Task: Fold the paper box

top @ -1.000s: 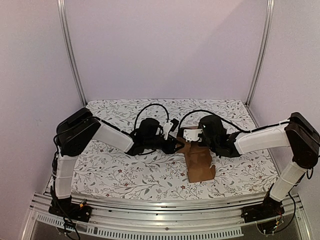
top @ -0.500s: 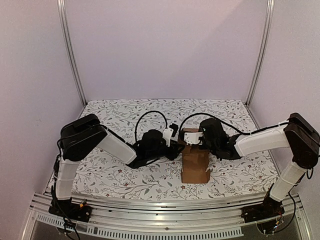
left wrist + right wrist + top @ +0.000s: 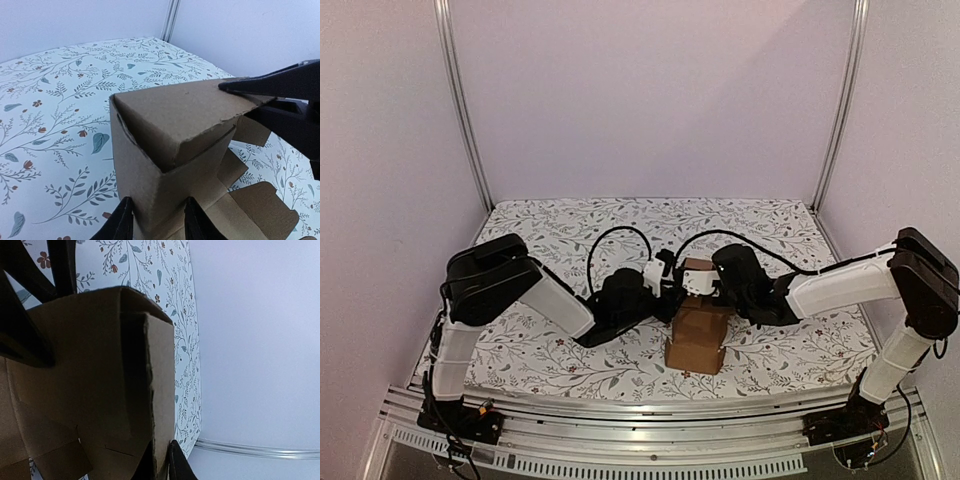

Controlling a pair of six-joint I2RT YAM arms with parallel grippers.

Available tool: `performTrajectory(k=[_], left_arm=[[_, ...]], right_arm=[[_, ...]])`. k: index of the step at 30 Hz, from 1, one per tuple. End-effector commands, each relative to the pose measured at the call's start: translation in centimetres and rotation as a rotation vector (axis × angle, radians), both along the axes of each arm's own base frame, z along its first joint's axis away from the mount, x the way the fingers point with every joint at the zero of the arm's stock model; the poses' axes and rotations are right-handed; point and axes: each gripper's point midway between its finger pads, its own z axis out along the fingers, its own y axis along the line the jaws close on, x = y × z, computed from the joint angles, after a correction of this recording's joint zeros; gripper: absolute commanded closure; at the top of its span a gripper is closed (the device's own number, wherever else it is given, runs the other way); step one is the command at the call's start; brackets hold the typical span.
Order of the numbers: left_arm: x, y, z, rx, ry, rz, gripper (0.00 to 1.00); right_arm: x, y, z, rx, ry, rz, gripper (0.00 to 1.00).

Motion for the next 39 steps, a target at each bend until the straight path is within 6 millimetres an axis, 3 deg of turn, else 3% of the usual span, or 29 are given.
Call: performTrajectory(k=[1, 11, 18, 21, 24, 29, 31, 34, 36, 39], left_arm=[[-0.3, -0.9, -1.0, 0.008, -0.008, -0.006, 0.66], [-0.4, -0.9, -1.8, 0.013, -0.013, -0.006, 0.82], [-0.4, -1.3, -2.1, 0.016, -0.009, -0.028, 0.89], [-0.4, -1.1, -2.0, 0.016, -0.01, -0.029, 0.91], [-0.3, -1.0, -1.7, 0.013, -0.01, -0.033, 0.93], [-0.4, -0.9, -0.7, 0.002, -0.025, -0.049, 0.93], [-0.6, -0.9, -0.2, 0.0, -0.039, -0.057, 0.93], [-0.9, -1.1, 0.3, 0.005, -0.059, -0.083, 0.92], [-1.0, -1.2, 0.6, 0.007, -0.069, -0.097, 0.92], [-1.3, -1.6, 0.7, 0.025, -0.083, -0.123, 0.92]], right_arm=[[-1.5, 0.7, -0.3, 0.004, 0.026, 0.02, 0.91], [-2.5, 0.8, -0.7, 0.007, 0.074, 0.027, 0.89], [-4.4, 0.6, -0.8, 0.015, 0.243, 0.032, 0.82], [-5.6, 0.5, 0.1, 0.028, 0.369, 0.029, 0.69], [-6.9, 0.2, 1.9, 0.085, 0.52, 0.017, 0.46], [-8.2, -0.8, 6.2, 0.251, 0.735, -0.016, 0.4], [-7.9, -1.2, 9.1, 0.369, 0.774, -0.018, 0.38], [-6.2, -2.3, 11.4, 0.502, 0.784, -0.084, 0.32], [-5.1, -2.4, 11.5, 0.566, 0.829, -0.128, 0.31], [-3.8, -1.0, 9.3, 0.635, 0.978, -0.174, 0.29]])
